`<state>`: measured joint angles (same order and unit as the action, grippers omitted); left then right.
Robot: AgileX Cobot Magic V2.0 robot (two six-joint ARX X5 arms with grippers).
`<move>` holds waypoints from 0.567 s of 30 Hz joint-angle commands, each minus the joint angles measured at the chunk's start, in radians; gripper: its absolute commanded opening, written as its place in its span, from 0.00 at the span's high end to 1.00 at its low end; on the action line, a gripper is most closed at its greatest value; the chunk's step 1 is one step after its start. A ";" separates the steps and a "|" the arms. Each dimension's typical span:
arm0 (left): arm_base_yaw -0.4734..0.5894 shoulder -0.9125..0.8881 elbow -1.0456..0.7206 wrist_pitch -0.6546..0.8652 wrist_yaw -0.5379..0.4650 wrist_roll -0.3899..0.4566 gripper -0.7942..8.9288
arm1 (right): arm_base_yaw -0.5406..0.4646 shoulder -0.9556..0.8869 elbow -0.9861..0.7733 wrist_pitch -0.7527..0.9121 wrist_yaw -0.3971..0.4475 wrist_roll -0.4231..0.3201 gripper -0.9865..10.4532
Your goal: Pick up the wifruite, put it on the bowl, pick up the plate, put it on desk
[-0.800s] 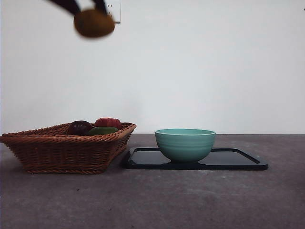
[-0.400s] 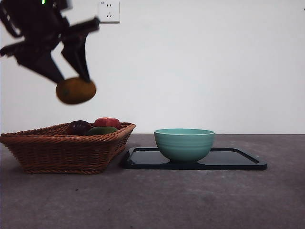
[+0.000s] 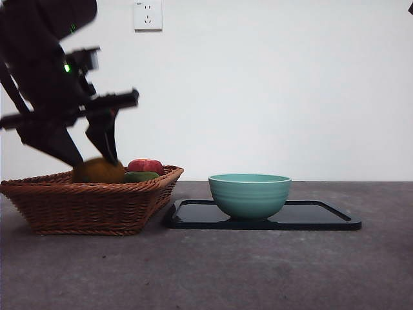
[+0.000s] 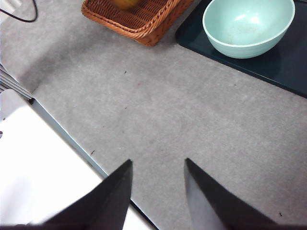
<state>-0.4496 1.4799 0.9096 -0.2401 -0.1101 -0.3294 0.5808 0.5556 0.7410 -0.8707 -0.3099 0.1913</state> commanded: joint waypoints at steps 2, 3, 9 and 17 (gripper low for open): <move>-0.004 0.082 0.005 0.029 -0.022 0.001 0.79 | 0.007 0.002 0.008 0.010 0.004 0.011 0.76; -0.004 0.097 0.005 0.032 -0.026 0.004 0.79 | 0.007 0.002 0.008 0.010 0.003 0.011 0.76; -0.003 0.123 0.005 0.035 -0.029 0.015 0.79 | 0.007 0.002 0.008 0.009 0.004 0.011 0.76; -0.004 0.121 0.006 0.037 -0.029 0.014 0.54 | 0.007 0.002 0.008 0.010 0.004 0.012 0.76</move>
<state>-0.4496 1.5776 0.9092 -0.2085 -0.1345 -0.3267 0.5808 0.5556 0.7410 -0.8707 -0.3099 0.1917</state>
